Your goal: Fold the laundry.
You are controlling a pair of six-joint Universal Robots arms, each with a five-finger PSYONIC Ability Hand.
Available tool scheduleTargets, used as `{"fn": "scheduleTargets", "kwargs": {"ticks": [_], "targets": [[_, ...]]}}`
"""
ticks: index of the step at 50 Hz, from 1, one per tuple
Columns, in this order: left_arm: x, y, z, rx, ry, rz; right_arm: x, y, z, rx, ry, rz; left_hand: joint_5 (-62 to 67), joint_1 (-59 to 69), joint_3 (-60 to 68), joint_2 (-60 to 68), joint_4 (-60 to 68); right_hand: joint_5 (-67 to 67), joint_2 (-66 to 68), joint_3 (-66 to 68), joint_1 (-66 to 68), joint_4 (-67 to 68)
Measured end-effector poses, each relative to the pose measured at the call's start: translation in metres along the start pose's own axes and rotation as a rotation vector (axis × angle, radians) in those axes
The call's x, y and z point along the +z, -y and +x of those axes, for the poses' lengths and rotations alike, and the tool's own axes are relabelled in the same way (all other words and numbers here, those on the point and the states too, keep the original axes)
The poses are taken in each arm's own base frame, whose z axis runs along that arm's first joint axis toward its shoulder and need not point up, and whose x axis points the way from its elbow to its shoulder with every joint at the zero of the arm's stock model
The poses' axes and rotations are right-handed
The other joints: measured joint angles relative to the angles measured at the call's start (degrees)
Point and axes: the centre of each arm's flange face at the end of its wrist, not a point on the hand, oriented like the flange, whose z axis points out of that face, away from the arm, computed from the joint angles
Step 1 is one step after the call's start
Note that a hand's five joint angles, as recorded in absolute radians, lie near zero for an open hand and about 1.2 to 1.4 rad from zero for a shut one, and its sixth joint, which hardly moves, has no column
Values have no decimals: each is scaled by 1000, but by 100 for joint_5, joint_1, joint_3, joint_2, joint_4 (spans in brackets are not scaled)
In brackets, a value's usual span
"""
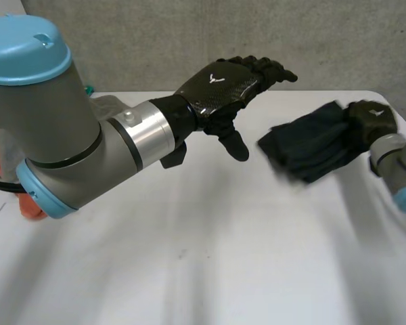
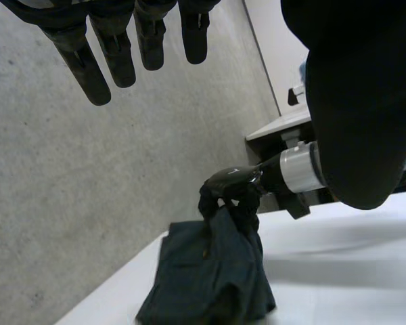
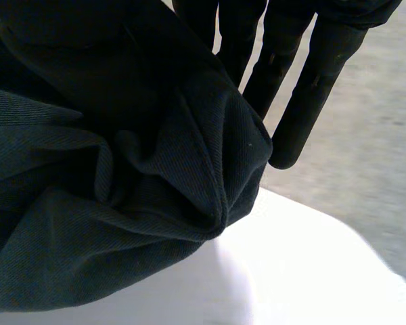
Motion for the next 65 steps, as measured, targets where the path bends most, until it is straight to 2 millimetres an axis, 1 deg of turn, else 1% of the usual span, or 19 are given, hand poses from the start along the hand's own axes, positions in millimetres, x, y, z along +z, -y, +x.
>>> {"fn": "scheduleTargets", "kwargs": {"ticks": [5, 11, 14, 19, 25, 30, 32, 33, 34, 36, 37, 40, 47, 49, 54, 55, 58, 61, 65], "targets": [[1, 4, -1, 3, 11, 20, 34, -12, 51, 0, -107, 13, 0, 0, 0, 0, 0, 4, 0, 51, 0, 1], [2, 6, -2, -4, 19, 26, 59, -38, 92, 14, -181, -45, 0, 0, 0, 0, 0, 78, 46, 51, 0, 2], [2, 5, -2, -7, 19, 25, 64, -48, 111, 20, -225, -68, 0, 0, 0, 0, 0, 79, 45, 173, 0, 2], [2, 4, -2, -9, 20, 21, 65, -48, 140, 19, -296, -60, 0, 0, 0, 0, 0, 93, 45, 512, 35, 3], [2, 4, -2, -9, 21, 21, 65, -43, 154, 11, -316, -33, 0, 0, 0, 0, 0, 102, 45, 535, 72, 2], [2, 4, -2, -8, 20, 21, 66, -40, 155, 8, -311, -23, 0, 0, 0, 0, 0, 92, 35, 530, 63, -10], [2, 4, -2, -8, 20, 21, 66, -41, 156, 8, -310, -24, 0, 0, 0, 0, 0, -869, -953, -533, -795, -1101], [2, 4, -2, -8, 21, 21, 65, -41, 155, 8, -310, -24, 0, 0, 0, 0, 0, -1669, -1906, -1329, -1707, -1894], [2, 3, -2, -8, 21, 21, 65, -41, 155, 9, -309, -27, 0, 0, 0, 0, 0, -3122, -3291, -2791, -3081, -3357], [2, 3, -2, -8, 21, 21, 65, -41, 155, 9, -309, -27, 0, 0, 0, 0, 0, -3122, -3291, -2791, -3081, -3357], [2, 3, -2, -9, 21, 20, 64, -40, 155, 10, -307, -32, 0, 0, 0, 0, 0, -4799, -5023, -4631, -4749, -5244], [2, 3, -2, -10, 21, 19, 62, -35, 155, 11, -306, -35, 0, 0, 0, 0, 0, -5063, -5298, -4982, -4920, -5603], [1, 3, -2, -14, 33, 14, 34, 20, 168, -16, -327, -40, 0, 0, 0, 0, 0, -5138, -5309, -5024, -4920, -5669], [1, 3, -2, -14, 35, 14, 30, 29, 169, -42, -336, -40, 0, 0, 0, 0, 0, -5137, -5309, -5024, -4921, -5669], [0, 7, -2, -8, 46, 24, 9, 78, 174, -284, -440, -29, 0, 0, 0, 0, 0, -5138, -5309, -5024, -4921, -5669], [-1, 8, -2, -7, 47, 26, 8, 81, 174, -300, -448, -28, 0, 0, 0, 0, 0, -5139, -5309, -5024, -4920, -5669], [-3, 19, -5, 7, 76, 52, -1, 113, 161, -453, -505, 22, 0, 0, 0, 0, 0, -5139, -5309, -5024, -4920, -5669], [-5, 31, -9, 22, 119, 83, -2, 127, 136, -508, -485, 90, 0, 0, 0, 0, 0, -5139, -5309, -5024, -4920, -5669], [-14, 55, -28, 59, 260, 151, -12, 147, 67, -547, -315, 281, 0, 0, 0, 0, 0, -5143, -5309, -5024, -4921, -5669]]}}
